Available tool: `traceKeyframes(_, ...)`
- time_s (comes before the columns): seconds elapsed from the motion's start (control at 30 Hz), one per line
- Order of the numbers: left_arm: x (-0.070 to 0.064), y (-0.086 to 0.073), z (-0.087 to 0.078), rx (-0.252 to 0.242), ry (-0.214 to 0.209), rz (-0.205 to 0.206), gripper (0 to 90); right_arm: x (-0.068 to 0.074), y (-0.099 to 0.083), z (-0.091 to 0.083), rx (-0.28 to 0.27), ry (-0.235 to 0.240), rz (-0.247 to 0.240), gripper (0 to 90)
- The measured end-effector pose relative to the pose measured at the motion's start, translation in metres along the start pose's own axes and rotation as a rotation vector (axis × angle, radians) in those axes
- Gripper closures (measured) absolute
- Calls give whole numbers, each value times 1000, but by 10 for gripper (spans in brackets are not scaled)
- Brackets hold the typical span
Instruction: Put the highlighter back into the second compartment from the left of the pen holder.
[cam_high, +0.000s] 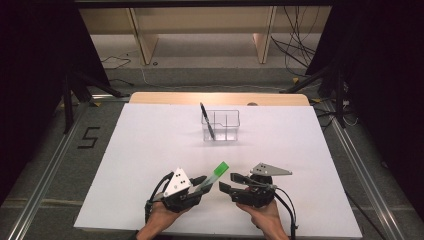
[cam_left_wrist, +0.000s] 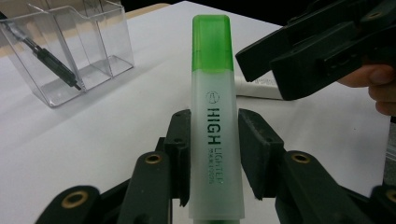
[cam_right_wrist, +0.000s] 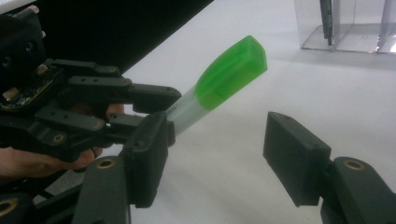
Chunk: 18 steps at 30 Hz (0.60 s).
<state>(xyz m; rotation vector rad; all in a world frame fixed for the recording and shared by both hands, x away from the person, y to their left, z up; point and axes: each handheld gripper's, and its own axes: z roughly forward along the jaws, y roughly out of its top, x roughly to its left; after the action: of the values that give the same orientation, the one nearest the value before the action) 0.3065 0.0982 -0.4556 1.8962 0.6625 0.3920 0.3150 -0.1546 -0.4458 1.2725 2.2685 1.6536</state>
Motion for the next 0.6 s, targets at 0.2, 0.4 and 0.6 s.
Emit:
traceKeyframes(0.2,-7,0,0,-7,1,40,659,2,3,4,2,21,13,433)
traceKeyframes(0.4,-12,1,-3,-46,9,85,659,3,5,6,-9,44,24,477)
traceKeyframes(0.6,-17,1,-3,-58,9,108,659,2,7,7,-33,83,53,522)
